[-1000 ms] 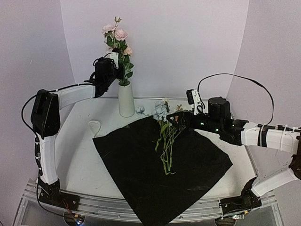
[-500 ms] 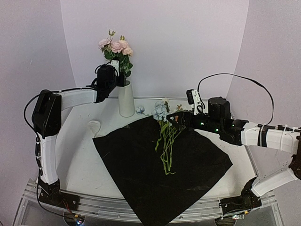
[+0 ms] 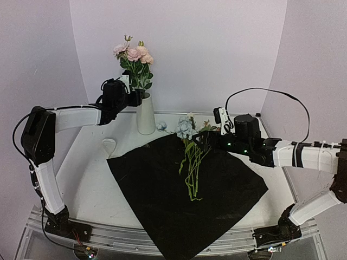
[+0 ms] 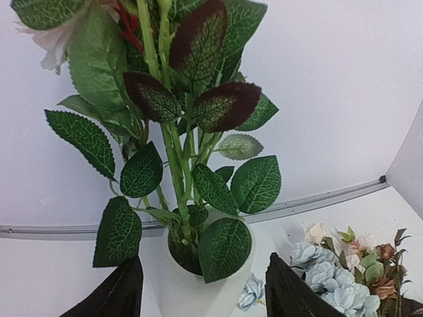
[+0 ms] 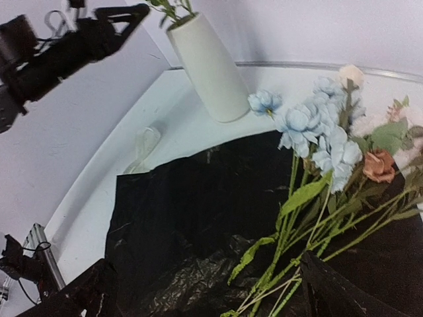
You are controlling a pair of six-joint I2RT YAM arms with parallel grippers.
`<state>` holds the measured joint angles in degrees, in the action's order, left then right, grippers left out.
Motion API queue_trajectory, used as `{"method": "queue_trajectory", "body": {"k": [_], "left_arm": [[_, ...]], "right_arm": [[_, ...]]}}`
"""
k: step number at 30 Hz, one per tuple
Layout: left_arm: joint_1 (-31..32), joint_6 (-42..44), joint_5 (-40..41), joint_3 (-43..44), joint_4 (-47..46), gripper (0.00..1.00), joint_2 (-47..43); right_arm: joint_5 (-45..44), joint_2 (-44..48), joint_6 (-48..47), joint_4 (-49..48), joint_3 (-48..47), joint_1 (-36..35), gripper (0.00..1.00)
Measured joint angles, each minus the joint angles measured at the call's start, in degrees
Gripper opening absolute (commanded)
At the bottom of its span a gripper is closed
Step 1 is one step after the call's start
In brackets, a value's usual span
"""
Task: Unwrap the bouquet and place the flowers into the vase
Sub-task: Insert the fake flower into the vase, then pick up the fake flower from the wrapping paper.
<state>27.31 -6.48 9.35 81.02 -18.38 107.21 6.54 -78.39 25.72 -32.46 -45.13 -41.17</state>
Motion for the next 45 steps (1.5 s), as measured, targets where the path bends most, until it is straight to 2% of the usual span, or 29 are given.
{"method": "queue_trajectory", "body": {"k": [9,13,18,24,31,40,42,45], "left_arm": [[0.0,-8.92,-6.32,-9.69,-0.76,0.7,-8.34],[0.0,-14.61,-11.44,-12.53,-0.65,0.7,-8.6],[0.05,-22.08,-19.22,-14.69,-0.55,0.7,-8.56],[2.2,-28.28,-25.01,-15.91,-0.67,0.71,-8.2],[7.76,-32.51,-28.47,-16.68,-0.58,0.7,-4.66],[12.42,-37.25,-32.2,-16.66,-0.64,0.69,0.99],[13.1,-38.22,-32.91,-16.66,-0.61,0.68,2.44],[14.07,-39.26,-33.62,-16.64,-0.56,0.68,4.08]], "right_arm": [[-9.89,-9.1,6.94,11.21,-5.33,0.16,0.76],[-11.02,-12.09,10.32,13.14,-5.71,0.38,0.61],[-12.0,-16.07,14.36,14.84,-7.49,0.69,0.38],[-12.36,-19.39,18.0,15.51,-10.03,1.06,0.35],[-11.93,-23.28,21.6,15.79,-11.22,2.01,0.37],[-9.45,-28.26,23.48,16.24,-12.94,2.61,0.35],[-8.79,-28.8,23.61,16.25,-13.31,2.62,0.32],[-7.99,-29.69,23.75,16.23,-14.31,2.62,0.2]]}}
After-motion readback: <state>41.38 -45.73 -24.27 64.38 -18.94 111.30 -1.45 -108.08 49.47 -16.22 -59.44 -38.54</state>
